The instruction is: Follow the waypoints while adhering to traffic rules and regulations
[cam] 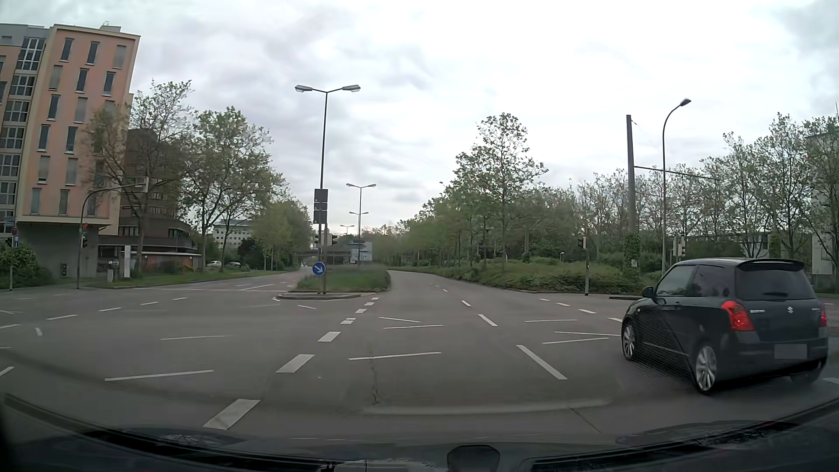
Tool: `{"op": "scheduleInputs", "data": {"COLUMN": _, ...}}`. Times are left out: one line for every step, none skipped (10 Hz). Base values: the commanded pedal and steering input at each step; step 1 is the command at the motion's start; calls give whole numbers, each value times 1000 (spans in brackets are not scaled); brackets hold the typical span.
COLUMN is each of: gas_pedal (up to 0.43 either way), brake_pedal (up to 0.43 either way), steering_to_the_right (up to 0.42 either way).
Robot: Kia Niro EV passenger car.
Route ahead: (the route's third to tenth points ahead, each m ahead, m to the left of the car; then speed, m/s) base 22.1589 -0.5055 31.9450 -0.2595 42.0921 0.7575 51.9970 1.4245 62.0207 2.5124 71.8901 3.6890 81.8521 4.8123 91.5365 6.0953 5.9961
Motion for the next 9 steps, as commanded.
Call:
{"op": "scheduleInputs", "data": {"gas_pedal": 268, "brake_pedal": 0, "steering_to_the_right": 0}}
{"op": "scheduleInputs", "data": {"gas_pedal": 260, "brake_pedal": 0, "steering_to_the_right": 0}}
{"op": "scheduleInputs", "data": {"gas_pedal": 248, "brake_pedal": 0, "steering_to_the_right": 0}}
{"op": "scheduleInputs", "data": {"gas_pedal": 248, "brake_pedal": 0, "steering_to_the_right": 0}}
{"op": "scheduleInputs", "data": {"gas_pedal": 240, "brake_pedal": 0, "steering_to_the_right": -1}}
{"op": "scheduleInputs", "data": {"gas_pedal": 240, "brake_pedal": 0, "steering_to_the_right": -1}}
{"op": "scheduleInputs", "data": {"gas_pedal": 228, "brake_pedal": 0, "steering_to_the_right": -3}}
{"op": "scheduleInputs", "data": {"gas_pedal": 228, "brake_pedal": 0, "steering_to_the_right": -3}}
{"op": "scheduleInputs", "data": {"gas_pedal": 220, "brake_pedal": 0, "steering_to_the_right": -3}}
